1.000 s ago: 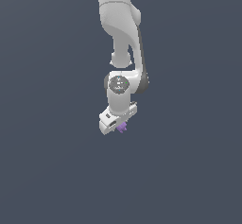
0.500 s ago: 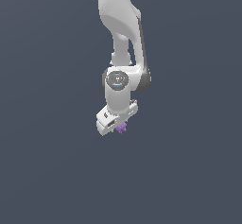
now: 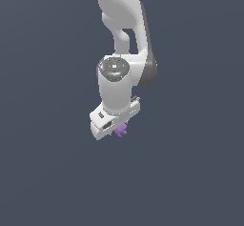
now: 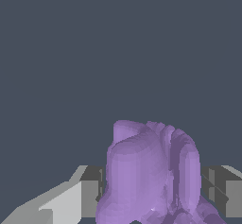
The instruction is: Pick up the object and move it to a goal position.
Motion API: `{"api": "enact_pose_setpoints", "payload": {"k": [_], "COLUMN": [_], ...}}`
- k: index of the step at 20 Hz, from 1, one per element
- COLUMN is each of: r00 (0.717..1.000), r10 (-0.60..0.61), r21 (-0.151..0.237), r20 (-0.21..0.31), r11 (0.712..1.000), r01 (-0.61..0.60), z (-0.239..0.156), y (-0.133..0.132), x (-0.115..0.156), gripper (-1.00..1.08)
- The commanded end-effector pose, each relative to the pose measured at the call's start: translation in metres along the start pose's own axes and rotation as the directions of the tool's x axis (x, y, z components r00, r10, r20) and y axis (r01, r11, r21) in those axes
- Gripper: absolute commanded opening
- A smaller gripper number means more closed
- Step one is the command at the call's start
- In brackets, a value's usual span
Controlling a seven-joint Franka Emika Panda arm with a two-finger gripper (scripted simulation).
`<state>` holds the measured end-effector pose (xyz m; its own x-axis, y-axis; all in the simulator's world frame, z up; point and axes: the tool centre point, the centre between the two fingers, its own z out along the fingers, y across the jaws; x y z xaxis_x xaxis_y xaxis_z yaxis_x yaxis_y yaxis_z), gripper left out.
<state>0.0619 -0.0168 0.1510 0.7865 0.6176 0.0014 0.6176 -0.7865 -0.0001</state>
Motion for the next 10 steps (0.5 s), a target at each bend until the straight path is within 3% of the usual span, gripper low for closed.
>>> {"api": "enact_pose_setpoints", "payload": {"k": [1,10], "r00": [1.000,1.000], "r10": [0.000,0.000], "r21": [0.000,0.000], "r20": [0.000,0.001], "r11": [1.000,1.000], "r01": [0.000,0.000], "z": [-0.020,-0.071], "y": [0.008,0.032], "x": [0.008,0.030], "gripper": [-1.00,-1.00]}}
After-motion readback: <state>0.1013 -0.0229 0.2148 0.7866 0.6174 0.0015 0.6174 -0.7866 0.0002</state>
